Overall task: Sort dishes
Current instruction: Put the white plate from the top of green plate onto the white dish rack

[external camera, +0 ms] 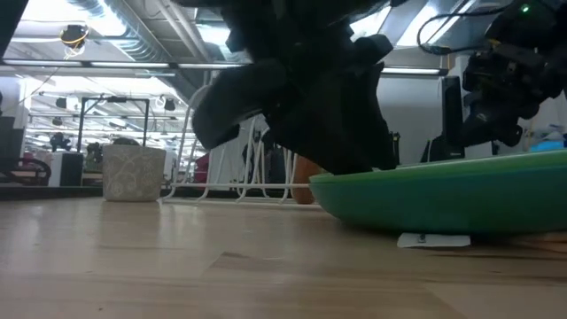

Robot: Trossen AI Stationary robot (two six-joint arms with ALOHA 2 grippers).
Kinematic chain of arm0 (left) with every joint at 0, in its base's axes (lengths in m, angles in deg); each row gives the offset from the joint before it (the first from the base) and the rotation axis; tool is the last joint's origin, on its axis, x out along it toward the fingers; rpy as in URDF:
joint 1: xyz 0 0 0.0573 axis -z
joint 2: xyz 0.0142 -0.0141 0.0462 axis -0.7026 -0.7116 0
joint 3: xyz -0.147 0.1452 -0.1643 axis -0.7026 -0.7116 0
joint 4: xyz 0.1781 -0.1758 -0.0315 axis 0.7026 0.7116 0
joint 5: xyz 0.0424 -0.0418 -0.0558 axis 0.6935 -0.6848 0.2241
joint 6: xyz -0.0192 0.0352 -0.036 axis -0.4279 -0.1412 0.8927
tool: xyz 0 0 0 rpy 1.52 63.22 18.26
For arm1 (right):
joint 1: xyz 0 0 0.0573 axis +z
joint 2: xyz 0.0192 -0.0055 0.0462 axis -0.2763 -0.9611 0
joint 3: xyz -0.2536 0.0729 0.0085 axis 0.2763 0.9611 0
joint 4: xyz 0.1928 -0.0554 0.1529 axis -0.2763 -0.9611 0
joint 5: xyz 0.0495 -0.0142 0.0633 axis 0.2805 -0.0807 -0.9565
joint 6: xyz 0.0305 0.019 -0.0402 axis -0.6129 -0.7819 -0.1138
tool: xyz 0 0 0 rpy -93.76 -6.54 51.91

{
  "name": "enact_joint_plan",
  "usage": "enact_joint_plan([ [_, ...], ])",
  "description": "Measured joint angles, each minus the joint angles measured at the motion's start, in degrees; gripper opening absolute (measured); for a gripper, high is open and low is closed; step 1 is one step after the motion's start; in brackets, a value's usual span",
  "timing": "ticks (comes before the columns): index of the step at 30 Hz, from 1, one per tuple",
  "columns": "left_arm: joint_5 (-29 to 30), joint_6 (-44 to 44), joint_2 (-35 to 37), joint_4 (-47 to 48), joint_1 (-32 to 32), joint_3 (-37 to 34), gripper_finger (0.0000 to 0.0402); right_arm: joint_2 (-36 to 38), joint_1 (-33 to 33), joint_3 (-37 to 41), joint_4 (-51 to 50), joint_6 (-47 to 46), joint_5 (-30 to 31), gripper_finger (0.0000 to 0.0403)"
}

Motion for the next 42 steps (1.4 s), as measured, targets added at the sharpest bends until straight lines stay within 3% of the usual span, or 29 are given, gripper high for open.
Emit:
enact_joint_plan([
  [17,0.39,-1.01,-0.04,0.00,-1.94,-0.07,0.0145,-17.11,0.00,0.00,1.24,-1.23,-0.56,0.0145],
  [23,0.36,-0.95,-0.07,0.00,-1.94,-0.07,0.0145,-17.72,0.00,0.00,3.33,-0.67,-0.86,0.0145],
  [31,0.31,-0.86,-0.07,0.00,-1.92,-0.07,0.0145,-16.15,0.01,0.00,7.89,-0.87,-9.47,0.0145],
  [42,0.22,-0.84,-0.07,-0.02,-1.93,-0.09,0.0145,-18.67,0.04,0.00,6.67,1.62,-11.05,0.0145],
])
